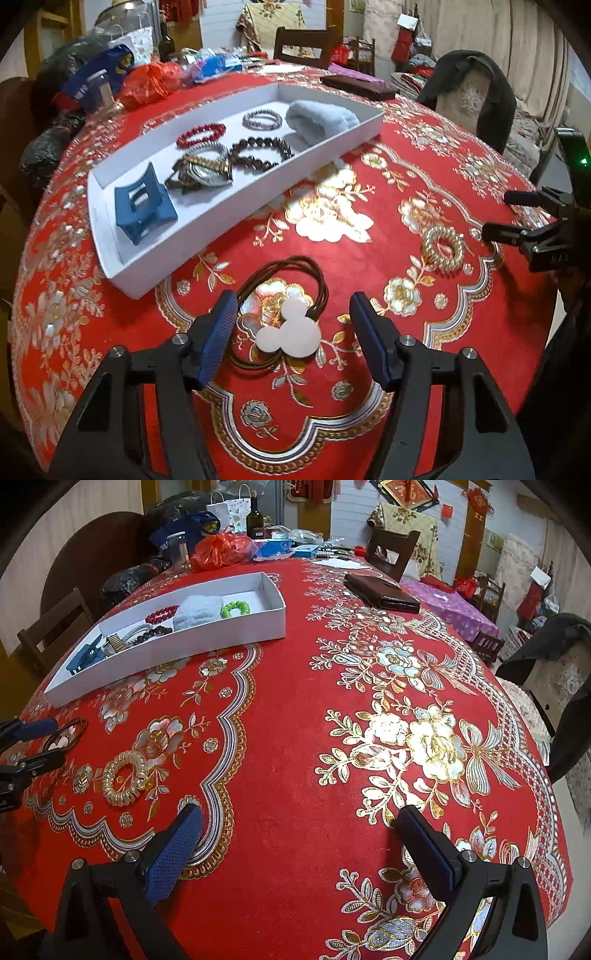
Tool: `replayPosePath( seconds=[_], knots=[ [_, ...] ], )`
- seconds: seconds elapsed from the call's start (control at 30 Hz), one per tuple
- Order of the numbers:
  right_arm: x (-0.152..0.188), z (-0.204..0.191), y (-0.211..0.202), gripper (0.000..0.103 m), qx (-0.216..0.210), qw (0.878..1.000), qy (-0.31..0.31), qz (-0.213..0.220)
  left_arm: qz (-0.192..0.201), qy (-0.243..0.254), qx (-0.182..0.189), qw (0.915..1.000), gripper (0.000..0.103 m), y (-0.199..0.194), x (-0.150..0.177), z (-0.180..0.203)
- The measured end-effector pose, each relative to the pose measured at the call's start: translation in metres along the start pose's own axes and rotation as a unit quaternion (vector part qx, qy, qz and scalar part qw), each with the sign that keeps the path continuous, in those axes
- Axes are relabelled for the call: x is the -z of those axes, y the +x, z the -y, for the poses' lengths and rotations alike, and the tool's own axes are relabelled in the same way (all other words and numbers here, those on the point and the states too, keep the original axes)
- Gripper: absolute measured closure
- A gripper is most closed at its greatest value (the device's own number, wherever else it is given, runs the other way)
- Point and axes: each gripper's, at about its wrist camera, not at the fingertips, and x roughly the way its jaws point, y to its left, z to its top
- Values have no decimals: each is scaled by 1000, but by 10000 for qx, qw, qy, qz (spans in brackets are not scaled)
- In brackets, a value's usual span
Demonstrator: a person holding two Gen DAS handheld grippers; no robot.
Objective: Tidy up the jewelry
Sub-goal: 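Grasp the black hair tie with the white Mickey charm with the left tool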
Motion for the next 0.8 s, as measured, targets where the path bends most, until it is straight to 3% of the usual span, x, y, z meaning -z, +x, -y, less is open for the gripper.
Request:
replayPosePath(
  seconds=[0.37,0.43,0.5,0.73,0.8],
  knots=[
    [-1,-1,1,0,2,10000,0,-1,88,91,345,9993,41,0,11,2],
    [0,0,0,0,0,10000,-3,-9,102,28,333,9994,46,-1,11,-1],
    [0,-1,0,0,-1,10000,-11,-6,127,-21,191,9997,69,-2,13,-3],
    [-3,-9,-6,0,-60,9995,-292,68,147,-130,127,9997,69,-5,19,-2],
    [-3,-17,-17,0,-407,9978,-428,314,154,-183,137,9996,70,-6,20,-2]
  ],
)
